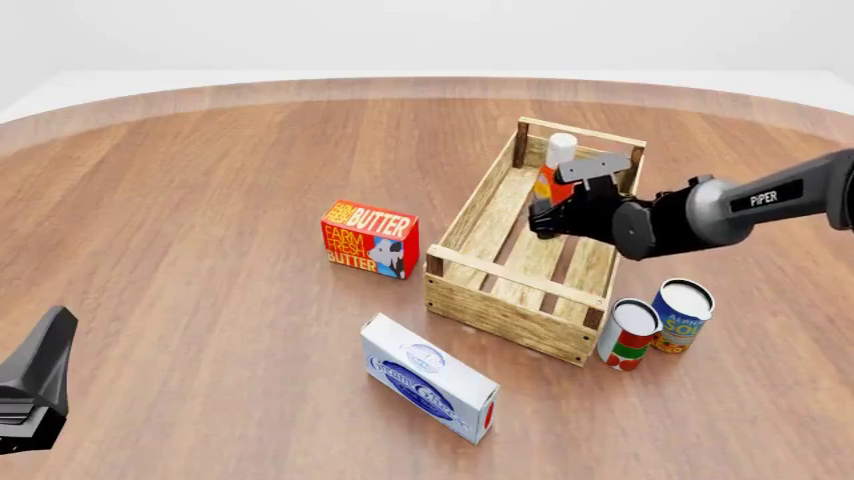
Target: Pick up the ketchup, and put it in the wooden tray.
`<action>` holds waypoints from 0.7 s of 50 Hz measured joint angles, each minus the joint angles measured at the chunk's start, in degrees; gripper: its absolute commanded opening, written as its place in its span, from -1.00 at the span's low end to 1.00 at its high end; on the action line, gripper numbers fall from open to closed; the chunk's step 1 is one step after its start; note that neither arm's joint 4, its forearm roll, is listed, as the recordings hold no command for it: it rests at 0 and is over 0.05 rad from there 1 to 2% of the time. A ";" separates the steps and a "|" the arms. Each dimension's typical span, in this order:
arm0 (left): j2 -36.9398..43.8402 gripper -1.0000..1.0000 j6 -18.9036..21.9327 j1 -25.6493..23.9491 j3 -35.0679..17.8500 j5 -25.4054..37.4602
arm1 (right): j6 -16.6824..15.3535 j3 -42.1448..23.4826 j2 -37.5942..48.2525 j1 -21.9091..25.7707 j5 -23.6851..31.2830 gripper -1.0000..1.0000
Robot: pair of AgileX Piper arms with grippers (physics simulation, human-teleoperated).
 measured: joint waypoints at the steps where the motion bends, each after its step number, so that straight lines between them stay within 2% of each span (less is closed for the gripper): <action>1: 0.00 1.00 0.00 0.00 0.00 0.00 | -0.01 0.15 -0.28 0.02 0.00 1.00; 18: 0.00 1.00 0.00 0.00 0.00 0.00 | -0.48 3.65 -6.80 0.18 0.36 1.00; 35: 0.00 1.00 0.00 0.00 0.00 0.00 | -0.56 10.38 -16.20 1.77 0.95 1.00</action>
